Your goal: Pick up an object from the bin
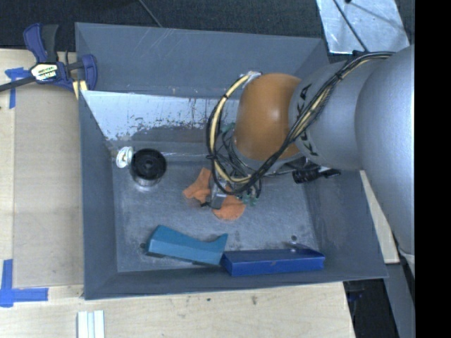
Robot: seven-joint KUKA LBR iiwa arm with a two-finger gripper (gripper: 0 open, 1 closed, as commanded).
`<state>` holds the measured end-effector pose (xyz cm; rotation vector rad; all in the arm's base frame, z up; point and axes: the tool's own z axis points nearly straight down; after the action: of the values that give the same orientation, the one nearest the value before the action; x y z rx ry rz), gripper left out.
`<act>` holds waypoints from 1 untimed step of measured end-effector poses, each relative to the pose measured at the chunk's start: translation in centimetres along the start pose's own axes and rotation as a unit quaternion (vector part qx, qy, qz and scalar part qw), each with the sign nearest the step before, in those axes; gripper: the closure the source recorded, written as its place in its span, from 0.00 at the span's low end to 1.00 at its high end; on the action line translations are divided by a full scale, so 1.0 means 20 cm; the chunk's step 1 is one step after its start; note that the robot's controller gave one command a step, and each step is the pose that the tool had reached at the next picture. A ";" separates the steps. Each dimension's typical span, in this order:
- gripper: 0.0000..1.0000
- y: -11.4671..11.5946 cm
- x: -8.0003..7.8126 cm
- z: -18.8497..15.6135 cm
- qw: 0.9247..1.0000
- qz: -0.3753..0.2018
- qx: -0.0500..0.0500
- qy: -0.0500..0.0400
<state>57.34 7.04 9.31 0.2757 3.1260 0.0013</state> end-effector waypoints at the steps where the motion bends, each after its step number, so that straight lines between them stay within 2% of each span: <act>1: 1.00 0.00 0.00 0.00 1.000 0.000 0.000 0.000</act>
Offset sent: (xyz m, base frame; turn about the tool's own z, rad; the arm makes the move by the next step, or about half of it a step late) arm 0.0000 0.0000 0.0000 0.0000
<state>57.34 7.04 9.31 0.2759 3.1259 0.0012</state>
